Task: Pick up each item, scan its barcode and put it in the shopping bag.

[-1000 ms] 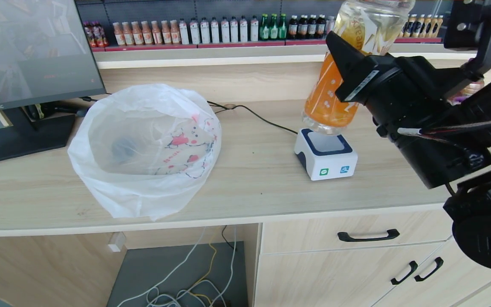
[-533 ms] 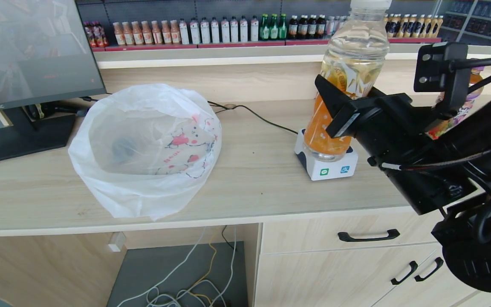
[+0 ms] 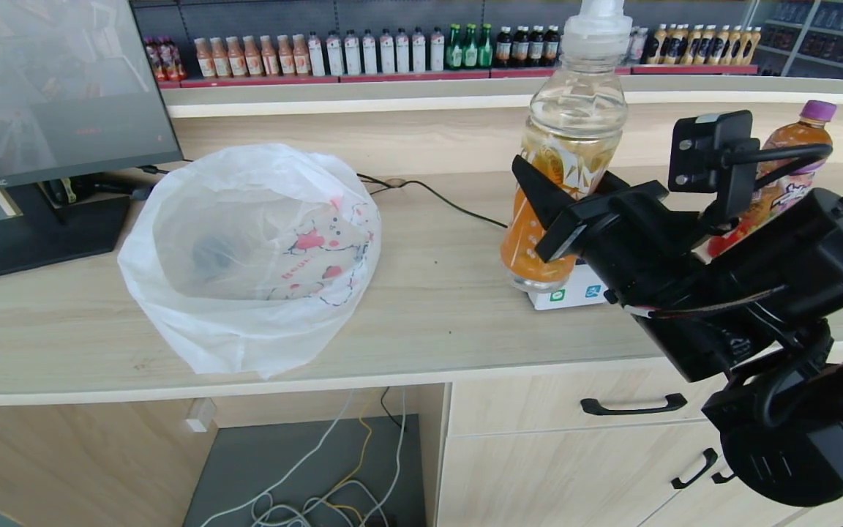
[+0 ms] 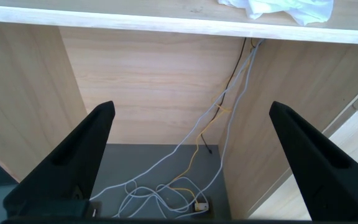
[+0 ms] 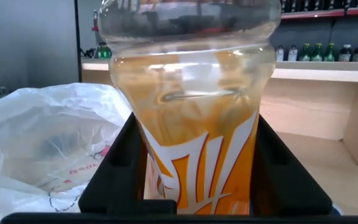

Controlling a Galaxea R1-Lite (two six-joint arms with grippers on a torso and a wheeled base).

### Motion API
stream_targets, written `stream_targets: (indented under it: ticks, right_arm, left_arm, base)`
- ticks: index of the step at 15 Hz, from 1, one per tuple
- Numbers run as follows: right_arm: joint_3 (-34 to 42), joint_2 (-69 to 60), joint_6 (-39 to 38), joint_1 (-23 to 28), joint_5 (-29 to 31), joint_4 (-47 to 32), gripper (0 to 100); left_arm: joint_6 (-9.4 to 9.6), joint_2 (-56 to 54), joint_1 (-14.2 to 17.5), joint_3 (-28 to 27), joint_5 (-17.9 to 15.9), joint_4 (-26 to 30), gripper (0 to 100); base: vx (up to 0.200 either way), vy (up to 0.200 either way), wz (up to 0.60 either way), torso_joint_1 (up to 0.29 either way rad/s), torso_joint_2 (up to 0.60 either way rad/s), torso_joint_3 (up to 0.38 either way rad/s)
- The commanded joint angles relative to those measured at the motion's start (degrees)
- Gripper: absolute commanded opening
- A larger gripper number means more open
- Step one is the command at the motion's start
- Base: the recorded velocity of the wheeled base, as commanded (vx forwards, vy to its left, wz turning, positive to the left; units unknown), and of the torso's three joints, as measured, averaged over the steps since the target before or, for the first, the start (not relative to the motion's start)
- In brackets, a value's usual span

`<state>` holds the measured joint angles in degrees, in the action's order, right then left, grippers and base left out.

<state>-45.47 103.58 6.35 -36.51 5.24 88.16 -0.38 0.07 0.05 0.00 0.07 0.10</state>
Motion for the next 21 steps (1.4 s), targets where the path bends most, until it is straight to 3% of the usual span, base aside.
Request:
stream_targets:
  ticks: [1,19,21]
  right_arm:
    - [0.2,0.8,-0.1,0.0,0.0,0.1,0]
    - [-2.5,2.7,-2.9,4.3,0.6,1.7,0]
    - [-2.4,2.6,-2.9,4.3,0.6,1.7,0]
  left_arm:
    - [-0.06,0.0,0.0,0.0,0.0,0.0,100]
    - [-0.06,0.0,0.0,0.0,-0.1,0.0,100]
    - [-0.06,0.0,0.0,0.0,0.0,0.0,100]
  base:
    - [0.000,0.000,0.00,0.000,0.00,0.000]
    - [0.000,0.200,0.00,0.002,0.00,0.003]
    - [0.000,0.000,0.00,0.000,0.00,0.000]
